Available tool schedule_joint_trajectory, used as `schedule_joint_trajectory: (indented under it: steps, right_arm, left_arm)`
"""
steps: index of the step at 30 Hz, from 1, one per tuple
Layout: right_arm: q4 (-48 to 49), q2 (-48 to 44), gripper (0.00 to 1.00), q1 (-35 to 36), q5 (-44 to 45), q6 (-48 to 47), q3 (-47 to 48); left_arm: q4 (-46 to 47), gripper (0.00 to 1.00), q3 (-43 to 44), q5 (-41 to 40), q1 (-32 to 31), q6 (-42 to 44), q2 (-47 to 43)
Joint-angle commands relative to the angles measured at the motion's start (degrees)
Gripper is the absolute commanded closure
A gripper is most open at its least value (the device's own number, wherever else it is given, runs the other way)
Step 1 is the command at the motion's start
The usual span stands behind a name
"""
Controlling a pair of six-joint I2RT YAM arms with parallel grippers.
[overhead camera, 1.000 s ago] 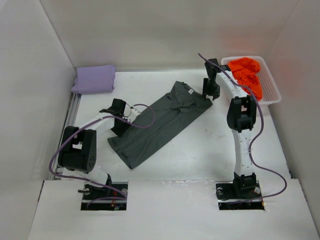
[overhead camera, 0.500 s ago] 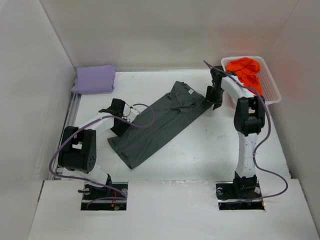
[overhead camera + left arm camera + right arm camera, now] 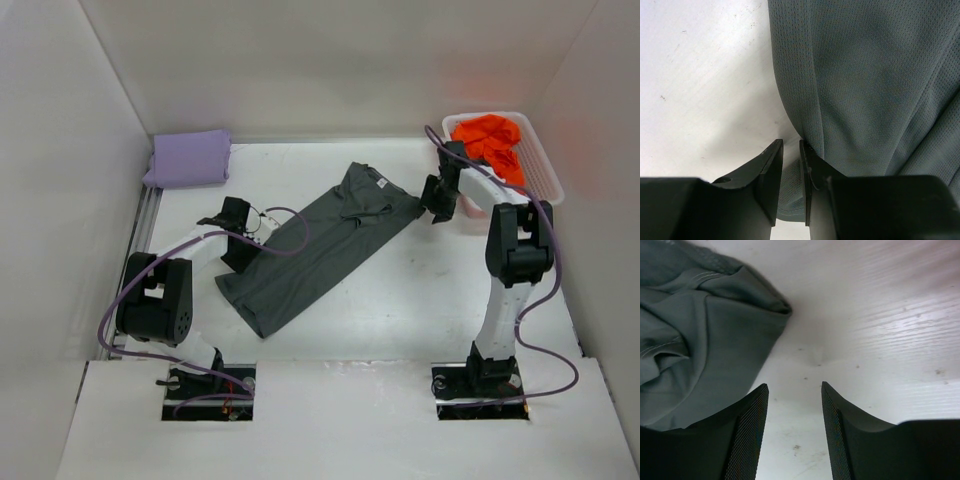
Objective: Fold and stack the t-shirts
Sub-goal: Rotate the tshirt 60 degrees
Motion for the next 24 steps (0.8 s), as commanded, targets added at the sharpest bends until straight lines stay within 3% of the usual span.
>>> schedule_joint_trajectory:
  steps: [1, 15, 24]
  right_arm:
    - [2.29, -0.44, 0.48, 0.32, -1.01, 0.23, 2.05]
    - [4.31, -0.62, 0.44, -0.12, -0.39, -3.03, -1.11]
    - [2.37, 0.17, 0.41, -0.47, -2.06, -3.55, 1.78]
  left_arm:
    - [-2.74, 0.80, -6.38, 3.47, 0.48, -0.71, 7.16]
    - [-2.57, 0.80, -6.38, 3.47, 0.57, -0.54, 7.60]
    - [-2.65, 0.80, -6.73, 3.38, 0.92, -0.54, 7.51]
